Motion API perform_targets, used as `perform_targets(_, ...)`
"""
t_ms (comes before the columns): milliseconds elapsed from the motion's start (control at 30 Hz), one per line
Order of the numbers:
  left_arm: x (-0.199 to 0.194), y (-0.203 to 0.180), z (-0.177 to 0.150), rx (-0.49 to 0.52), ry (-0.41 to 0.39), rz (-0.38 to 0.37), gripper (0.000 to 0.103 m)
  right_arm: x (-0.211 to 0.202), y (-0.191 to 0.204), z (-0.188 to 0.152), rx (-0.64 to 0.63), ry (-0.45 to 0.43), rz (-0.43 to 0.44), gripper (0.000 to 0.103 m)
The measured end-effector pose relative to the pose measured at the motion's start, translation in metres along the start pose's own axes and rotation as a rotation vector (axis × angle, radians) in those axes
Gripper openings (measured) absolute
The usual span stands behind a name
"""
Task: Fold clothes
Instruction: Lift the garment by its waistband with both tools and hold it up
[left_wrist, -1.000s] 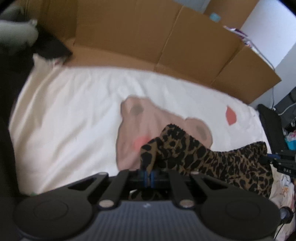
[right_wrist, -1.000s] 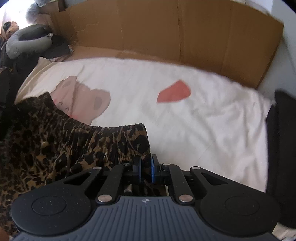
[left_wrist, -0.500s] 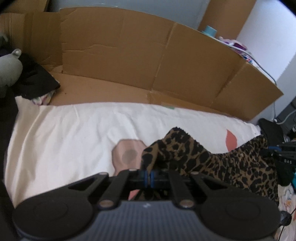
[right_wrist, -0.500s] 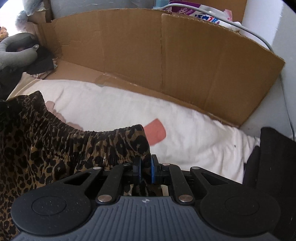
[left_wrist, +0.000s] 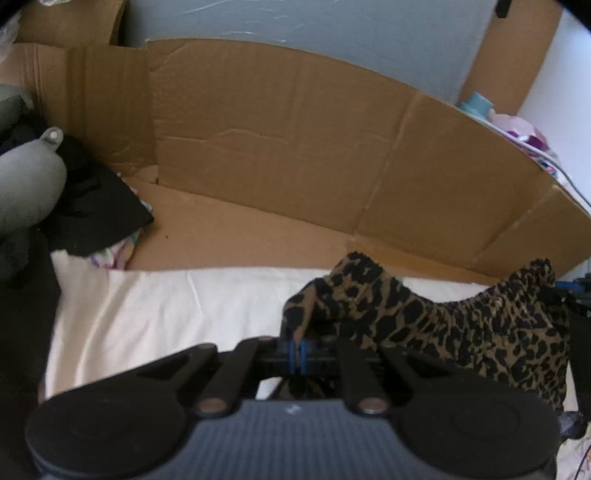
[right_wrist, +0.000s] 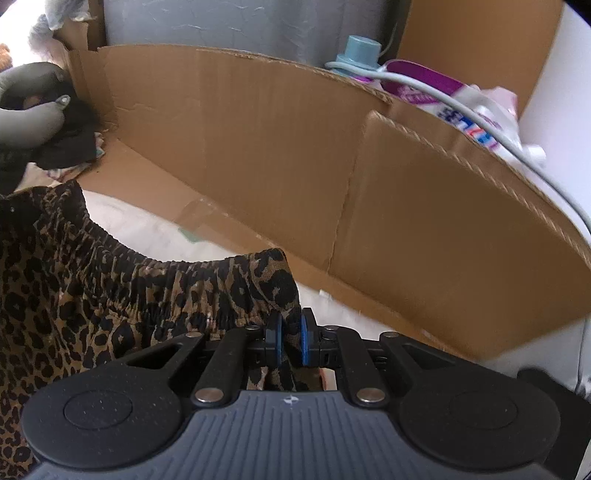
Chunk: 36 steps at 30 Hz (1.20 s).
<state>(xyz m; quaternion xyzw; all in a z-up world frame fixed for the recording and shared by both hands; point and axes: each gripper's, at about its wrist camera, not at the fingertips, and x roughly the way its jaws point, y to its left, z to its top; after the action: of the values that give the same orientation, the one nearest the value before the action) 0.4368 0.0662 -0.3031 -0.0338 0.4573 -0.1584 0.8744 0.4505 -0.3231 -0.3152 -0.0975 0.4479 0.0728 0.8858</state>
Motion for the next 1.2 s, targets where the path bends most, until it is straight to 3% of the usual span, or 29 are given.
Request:
perform_targets(433,0.032,-0.007,0.03,0.006,0.019,0.067,0.005,0.035,-0.001,0.031,0.001,0.019,-0.058,0.008)
perform_targets(533,0.053,-0.013,0.025,0.043,0.075,0.2,0.018,0.046,0.005,0.029,-0.027,0.017,-0.061,0.011)
perform_targets(567,0.057,-0.015,0.023,0.055,0.079,0.245,0.018,0.05,0.008,0.026,-0.043,0.021,-0.058,0.022)
perform_targets(600,0.056,-0.015,0.02,0.047,0.074,0.253,0.018,0.053,0.01,0.023,-0.058,0.033,-0.064,0.025)
perform_targets(733,0.047,-0.015,0.015,0.012,0.08,0.228,0.023,0.047,0.004,0.012,-0.036,0.022,-0.04,0.033)
perform_targets(900,0.034,-0.026,0.013,-0.016,0.085,0.202,0.031,0.033,-0.014,0.004,0.02,0.031,-0.013,0.033)
perform_targets(1000,0.021,-0.04,0.009,-0.03,0.082,0.168,0.039,0.016,-0.026,-0.002,0.064,0.021,0.008,0.036)
perform_targets(1200,-0.011,-0.08,-0.013,-0.029,0.099,0.099,0.042,-0.037,-0.043,-0.031,0.09,0.018,0.02,0.04)
